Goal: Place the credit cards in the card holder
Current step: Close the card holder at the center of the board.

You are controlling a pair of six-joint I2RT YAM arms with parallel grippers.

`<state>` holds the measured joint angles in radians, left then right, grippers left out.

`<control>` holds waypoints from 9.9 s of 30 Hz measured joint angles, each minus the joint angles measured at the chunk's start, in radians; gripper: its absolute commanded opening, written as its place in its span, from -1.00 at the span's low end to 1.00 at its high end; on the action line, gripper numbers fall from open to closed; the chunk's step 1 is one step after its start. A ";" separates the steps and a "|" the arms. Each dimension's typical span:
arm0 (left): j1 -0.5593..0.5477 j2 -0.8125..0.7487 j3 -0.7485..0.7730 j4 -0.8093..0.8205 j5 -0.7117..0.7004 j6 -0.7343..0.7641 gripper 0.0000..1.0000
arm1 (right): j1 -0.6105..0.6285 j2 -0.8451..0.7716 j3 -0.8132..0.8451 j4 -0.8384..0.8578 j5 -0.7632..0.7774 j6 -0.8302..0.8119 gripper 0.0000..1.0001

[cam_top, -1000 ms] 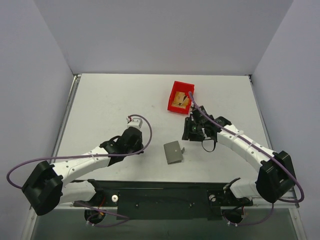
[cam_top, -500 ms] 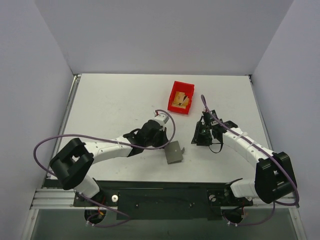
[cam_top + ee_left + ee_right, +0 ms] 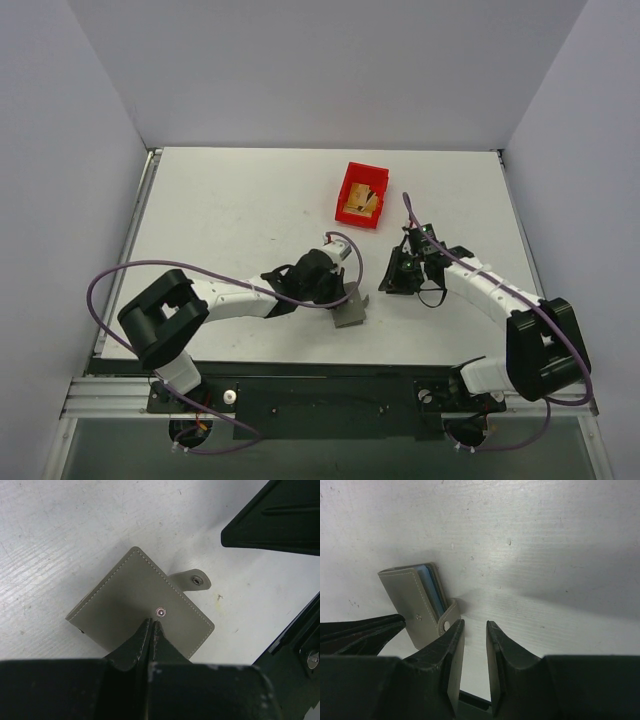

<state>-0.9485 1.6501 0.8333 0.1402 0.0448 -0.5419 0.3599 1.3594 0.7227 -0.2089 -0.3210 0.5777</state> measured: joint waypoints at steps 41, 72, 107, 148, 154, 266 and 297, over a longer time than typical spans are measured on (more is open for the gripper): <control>-0.005 0.003 -0.103 0.097 0.038 -0.032 -1.00 | 0.000 0.114 -0.039 0.136 -0.201 0.010 -0.70; -0.004 0.003 -0.103 0.096 0.038 -0.030 -1.00 | 0.118 0.192 -0.023 0.201 -0.245 0.051 -0.69; -0.003 0.003 -0.102 0.093 0.039 -0.030 -1.00 | 0.227 0.270 0.133 0.027 -0.100 -0.008 -0.76; 0.006 0.007 -0.100 0.091 0.054 -0.030 -1.00 | 0.341 0.367 0.271 -0.149 0.136 0.058 -0.99; 0.008 0.007 -0.100 0.091 0.054 -0.030 -1.00 | 0.340 0.371 0.267 -0.146 0.128 0.067 -1.00; 0.010 0.007 -0.100 0.093 0.061 -0.031 -1.00 | 0.281 0.147 -0.005 0.187 0.043 0.103 -0.74; 0.014 0.007 -0.100 0.091 0.065 -0.030 -1.00 | 0.346 0.322 0.233 -0.083 0.153 0.051 -0.88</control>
<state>-0.9344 1.6573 0.7334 0.2314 0.1097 -0.5720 0.7063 1.6810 0.9558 -0.2916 -0.1684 0.6285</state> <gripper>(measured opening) 0.032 0.081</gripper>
